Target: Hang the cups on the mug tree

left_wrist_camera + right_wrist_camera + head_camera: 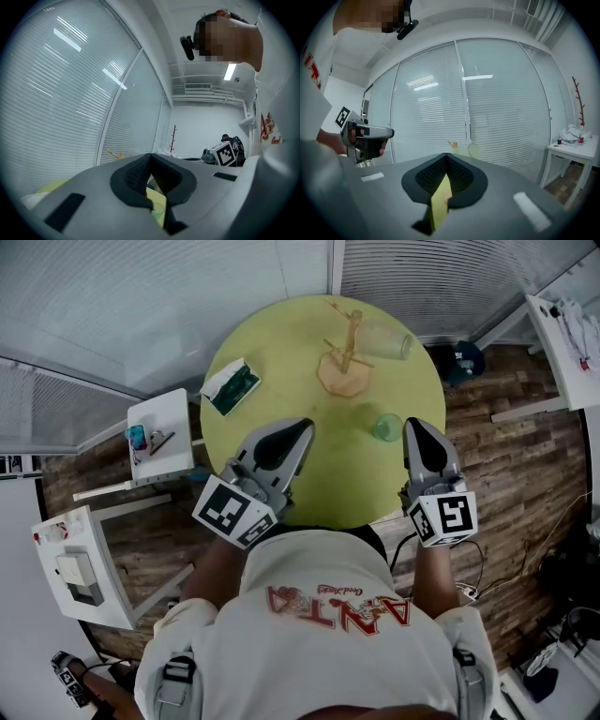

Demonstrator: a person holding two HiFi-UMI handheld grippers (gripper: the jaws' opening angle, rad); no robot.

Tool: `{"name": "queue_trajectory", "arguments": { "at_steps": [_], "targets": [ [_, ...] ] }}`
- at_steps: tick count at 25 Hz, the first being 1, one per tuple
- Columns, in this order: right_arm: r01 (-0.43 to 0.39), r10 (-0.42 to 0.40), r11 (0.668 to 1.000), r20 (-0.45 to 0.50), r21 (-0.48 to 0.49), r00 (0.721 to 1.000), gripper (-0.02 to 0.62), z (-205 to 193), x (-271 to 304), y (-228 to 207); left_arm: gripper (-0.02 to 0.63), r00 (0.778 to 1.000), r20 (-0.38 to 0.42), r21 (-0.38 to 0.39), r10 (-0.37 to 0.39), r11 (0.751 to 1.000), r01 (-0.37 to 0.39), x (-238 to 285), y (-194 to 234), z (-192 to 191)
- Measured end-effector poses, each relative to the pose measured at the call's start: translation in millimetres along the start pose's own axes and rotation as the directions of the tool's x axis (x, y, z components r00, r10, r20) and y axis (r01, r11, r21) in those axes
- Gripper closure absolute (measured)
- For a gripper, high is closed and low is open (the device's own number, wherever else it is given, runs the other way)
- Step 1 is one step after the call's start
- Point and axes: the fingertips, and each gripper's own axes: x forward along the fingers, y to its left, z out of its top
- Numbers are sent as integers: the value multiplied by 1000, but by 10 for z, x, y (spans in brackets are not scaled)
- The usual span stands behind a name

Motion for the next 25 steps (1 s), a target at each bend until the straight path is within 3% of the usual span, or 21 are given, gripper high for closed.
{"name": "queue_trajectory", "arguments": {
  "at_steps": [11, 16, 17, 18, 19, 25],
  "targets": [
    [-4, 4, 1000, -26, -2, 1000, 592, -115, 28, 7, 597, 1000, -17, -12, -1, 1000, 1, 12, 0, -80],
    [27, -23, 999, -84, 45, 996, 589, -404, 73, -186, 597, 999, -39, -22, -7, 1000, 6, 15, 36, -154],
    [21, -14, 998, -119, 53, 993, 537, -535, 98, -233, 597, 999, -47, -26, -8, 1000, 6, 20, 43, -181],
    [17, -8, 998, -163, 54, 987, 408, -695, 125, -283, 597, 998, -55, -30, -9, 1000, 8, 26, 45, -210],
    [17, -8, 999, -209, 43, 978, 350, -875, 147, -336, 597, 998, -64, -34, -12, 999, 10, 33, 43, -239],
    [27, -66, 995, -451, -93, 890, 211, -2063, 179, -621, 597, 993, -117, -45, -16, 999, 11, 79, 53, -413]
  ]
}}
